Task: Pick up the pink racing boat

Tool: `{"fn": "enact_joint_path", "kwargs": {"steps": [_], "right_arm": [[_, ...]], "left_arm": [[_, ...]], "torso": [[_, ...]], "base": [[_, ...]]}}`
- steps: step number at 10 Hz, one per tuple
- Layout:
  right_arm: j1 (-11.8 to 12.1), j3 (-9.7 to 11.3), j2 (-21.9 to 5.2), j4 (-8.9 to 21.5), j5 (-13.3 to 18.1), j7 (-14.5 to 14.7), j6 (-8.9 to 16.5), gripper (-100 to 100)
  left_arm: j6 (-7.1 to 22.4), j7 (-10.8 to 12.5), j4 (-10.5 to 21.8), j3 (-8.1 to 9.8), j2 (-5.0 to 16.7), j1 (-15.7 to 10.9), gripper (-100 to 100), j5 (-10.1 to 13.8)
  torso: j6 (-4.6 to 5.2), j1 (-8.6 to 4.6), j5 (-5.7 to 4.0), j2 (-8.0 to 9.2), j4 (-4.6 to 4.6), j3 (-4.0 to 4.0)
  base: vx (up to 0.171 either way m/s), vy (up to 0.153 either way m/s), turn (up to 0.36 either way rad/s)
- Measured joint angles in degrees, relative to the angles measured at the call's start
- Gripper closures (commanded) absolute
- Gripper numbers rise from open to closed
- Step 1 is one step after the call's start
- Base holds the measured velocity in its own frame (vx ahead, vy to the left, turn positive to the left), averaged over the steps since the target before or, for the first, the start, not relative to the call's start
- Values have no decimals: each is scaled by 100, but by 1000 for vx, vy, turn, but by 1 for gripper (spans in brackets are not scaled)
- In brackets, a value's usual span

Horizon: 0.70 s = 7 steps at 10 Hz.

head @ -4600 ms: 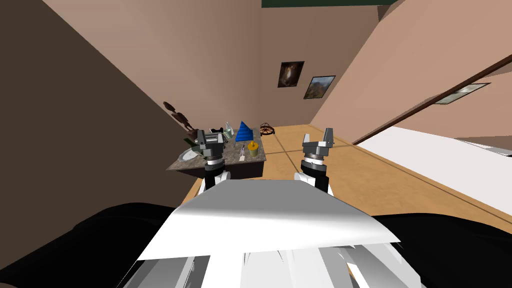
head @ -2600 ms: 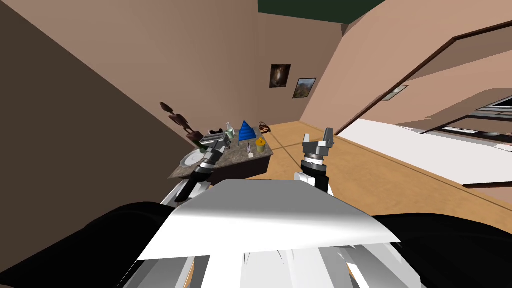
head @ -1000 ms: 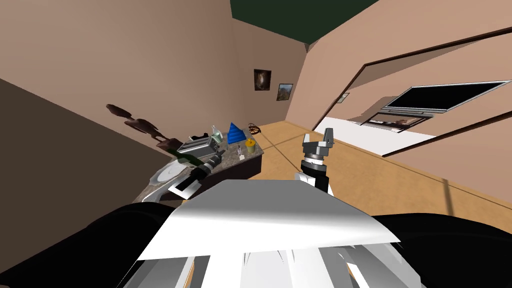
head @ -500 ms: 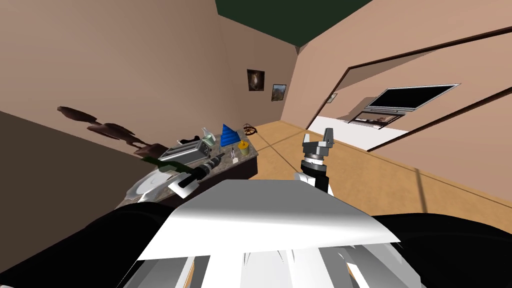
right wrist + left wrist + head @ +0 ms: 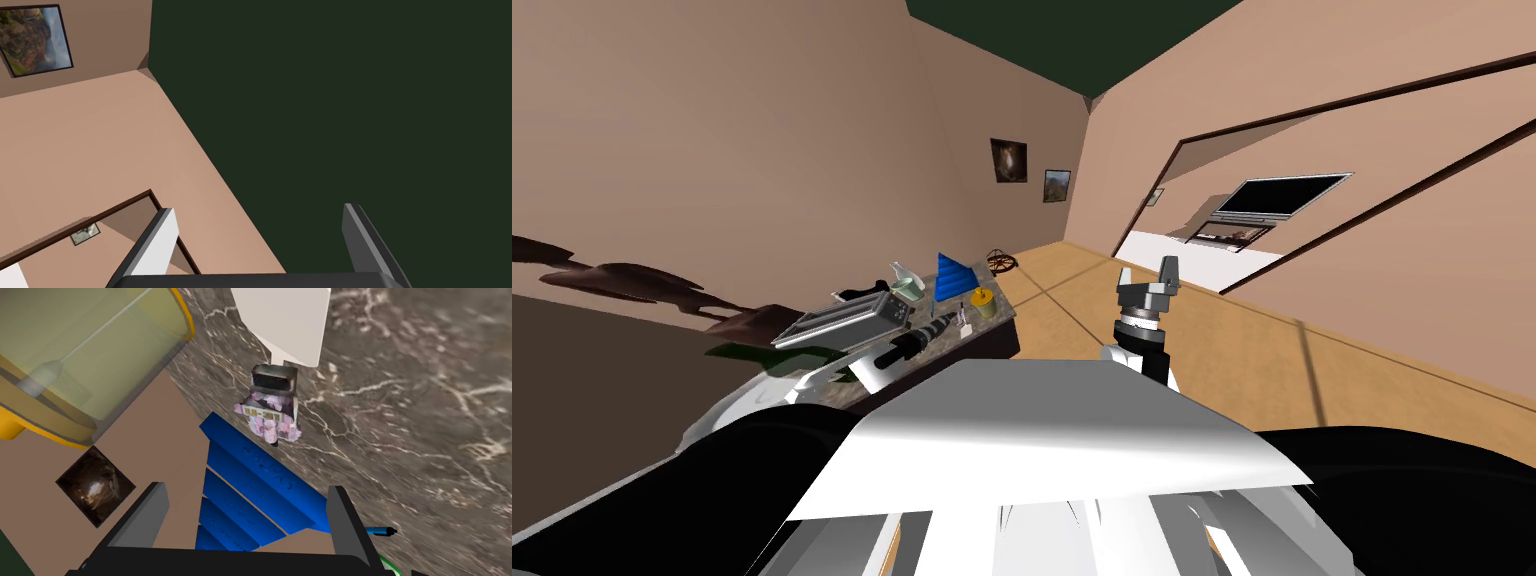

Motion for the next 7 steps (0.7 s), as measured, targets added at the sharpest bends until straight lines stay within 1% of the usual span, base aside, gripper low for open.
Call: {"fn": "enact_joint_path", "kwargs": {"steps": [1, 2, 3, 4, 5, 6, 7], "right_arm": [[0, 0, 0, 0, 0, 0, 0, 0], [0, 0, 0, 0, 0, 0, 0, 0], [0, 0, 0, 0, 0, 0, 0, 0], [0, 0, 0, 0, 0, 0, 0, 0], [0, 0, 0, 0, 0, 0, 0, 0], [0, 0, 0, 0, 0, 0, 0, 0], [0, -1, -1, 0, 0, 0, 0, 0]], "left_arm": [[163, 9, 168, -180, 162, -168, -100, 8], [295, 19, 251, -228, 287, -123, -100, -24], [402, 44, 335, -266, 463, -88, -100, -11], [496, 46, 410, -325, 511, -35, -100, -75], [594, 39, 506, -462, 569, -87, -100, -97], [712, 48, 591, -629, 673, -128, -100, -66], [740, 51, 600, -648, 684, -131, 0, -62]], "torso": [[0, 0, 0, 0, 0, 0], [-2, -5, -1, -4, 0, -2], [-2, -3, -2, -4, -1, -2], [-3, -3, 0, 1, 0, 1], [-2, 1, 0, 3, 1, 2], [-3, 4, 1, 2, 1, 2], [-6, 17, 3, 14, 3, 8]], "base": [[77, -105, -154], [76, -97, -123], [63, -94, -113], [58, -82, -107], [65, -74, -99], [30, -32, -12], [6, -6, 3]]}}
